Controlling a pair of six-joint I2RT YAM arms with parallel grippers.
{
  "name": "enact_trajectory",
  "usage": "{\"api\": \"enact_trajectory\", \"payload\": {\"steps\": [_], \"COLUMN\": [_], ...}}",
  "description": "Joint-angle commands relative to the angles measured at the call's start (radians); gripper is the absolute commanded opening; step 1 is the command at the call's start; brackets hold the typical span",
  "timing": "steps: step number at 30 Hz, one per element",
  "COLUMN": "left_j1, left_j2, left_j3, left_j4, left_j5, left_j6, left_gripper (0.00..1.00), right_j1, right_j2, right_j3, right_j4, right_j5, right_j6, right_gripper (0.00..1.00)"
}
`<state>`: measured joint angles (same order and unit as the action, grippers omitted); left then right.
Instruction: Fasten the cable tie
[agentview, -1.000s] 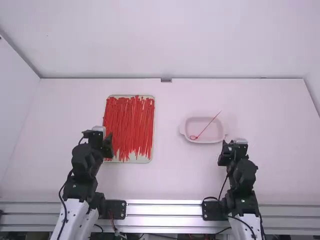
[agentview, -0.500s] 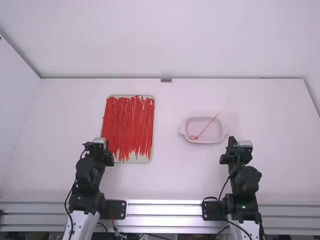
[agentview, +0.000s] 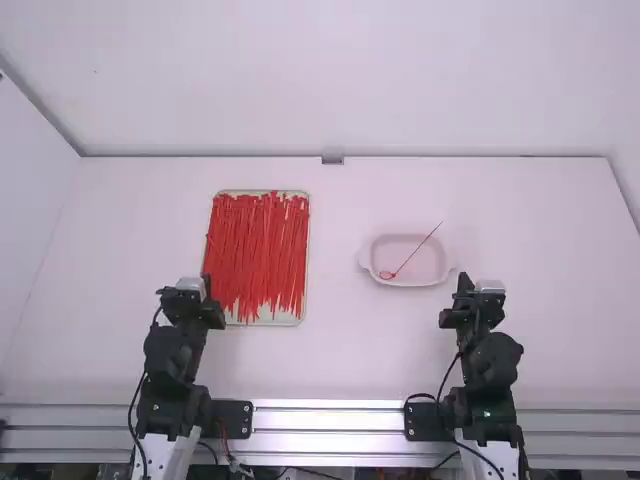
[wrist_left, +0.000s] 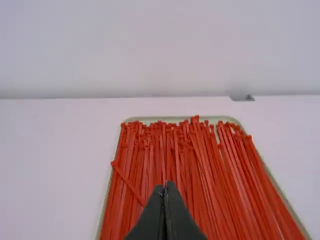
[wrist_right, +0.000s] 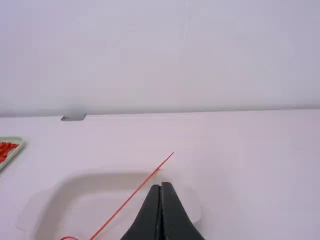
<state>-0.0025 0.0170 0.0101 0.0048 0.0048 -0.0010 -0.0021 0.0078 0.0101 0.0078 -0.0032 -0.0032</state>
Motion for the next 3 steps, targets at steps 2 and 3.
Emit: {"api": "enact_trajectory", "payload": {"steps": [2,3], "left_j1": [0.002,0.002], "left_j2": [-0.017,-0.017], "left_j3": [-0.01,-0.01], "left_j4": [-0.005,-0.005], "left_j5": [-0.005,-0.005], "left_j6": [0.001,0.001], "left_gripper": [0.0,0.0], "right_j1": [0.002,0.002], "right_j2": [-0.008,-0.008], "right_j3": [-0.01,-0.01], "right_j4": [-0.008,-0.008], "right_j5": [0.003,0.003], "right_j6": [0.003,0.003], "right_gripper": [0.0,0.0]}}
